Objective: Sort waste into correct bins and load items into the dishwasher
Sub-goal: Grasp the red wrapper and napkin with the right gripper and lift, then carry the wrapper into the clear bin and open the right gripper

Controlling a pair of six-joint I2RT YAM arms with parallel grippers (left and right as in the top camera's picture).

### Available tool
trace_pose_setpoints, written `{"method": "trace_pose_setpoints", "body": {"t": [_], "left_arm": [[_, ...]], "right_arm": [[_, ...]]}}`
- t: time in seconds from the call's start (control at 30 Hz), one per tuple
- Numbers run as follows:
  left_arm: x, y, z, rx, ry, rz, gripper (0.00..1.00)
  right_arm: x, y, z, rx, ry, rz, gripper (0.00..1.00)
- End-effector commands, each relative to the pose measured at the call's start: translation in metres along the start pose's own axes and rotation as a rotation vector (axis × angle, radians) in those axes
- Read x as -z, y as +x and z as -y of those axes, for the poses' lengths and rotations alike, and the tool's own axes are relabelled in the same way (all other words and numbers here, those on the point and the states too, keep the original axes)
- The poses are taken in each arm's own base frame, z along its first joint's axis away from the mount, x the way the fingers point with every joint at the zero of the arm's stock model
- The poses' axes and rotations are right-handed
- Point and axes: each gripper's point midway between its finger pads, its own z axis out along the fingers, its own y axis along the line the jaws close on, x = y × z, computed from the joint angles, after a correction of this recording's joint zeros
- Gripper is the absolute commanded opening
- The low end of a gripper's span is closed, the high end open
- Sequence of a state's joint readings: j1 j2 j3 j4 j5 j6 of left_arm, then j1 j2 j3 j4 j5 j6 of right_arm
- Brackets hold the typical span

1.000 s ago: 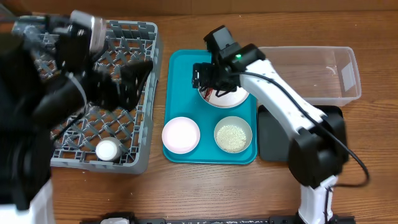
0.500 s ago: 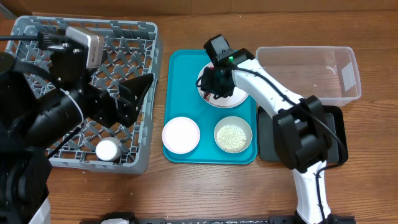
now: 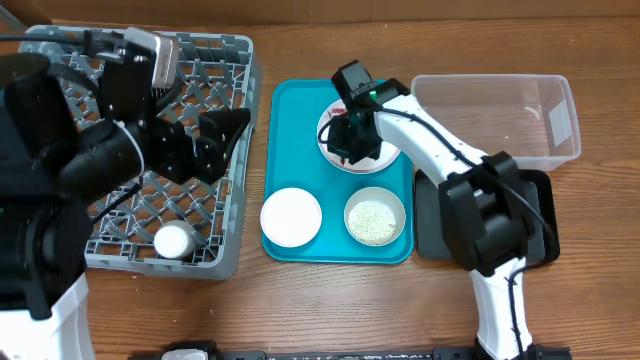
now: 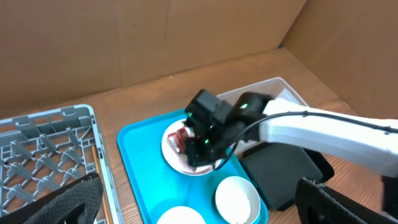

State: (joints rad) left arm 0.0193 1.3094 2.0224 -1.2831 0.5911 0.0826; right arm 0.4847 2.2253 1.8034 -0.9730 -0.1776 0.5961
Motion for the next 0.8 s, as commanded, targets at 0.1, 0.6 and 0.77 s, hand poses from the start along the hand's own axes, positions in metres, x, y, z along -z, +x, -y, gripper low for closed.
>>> {"method": "trace_pose_setpoints", "body": {"t": [0.1, 0.6, 0.77], "left_arm": [[-0.017, 0.001, -0.008, 0.003, 0.016, -0.035, 1.0], [-0.04, 0.028, -0.023, 0.126, 0.02, -0.177, 1.0], [-0.012, 0.057, -0.032, 0.146, -0.142, -0.264, 1.0]], "right_arm": [[0.165, -0.037, -0.005, 0.081, -0.047, 0.356, 0.04], [0.139, -0.023, 0.155, -0.12, 0.234, 0.163, 0.04], [0.136, -0.019, 0.141, -0.056, 0.158, 0.132, 0.69]]}}
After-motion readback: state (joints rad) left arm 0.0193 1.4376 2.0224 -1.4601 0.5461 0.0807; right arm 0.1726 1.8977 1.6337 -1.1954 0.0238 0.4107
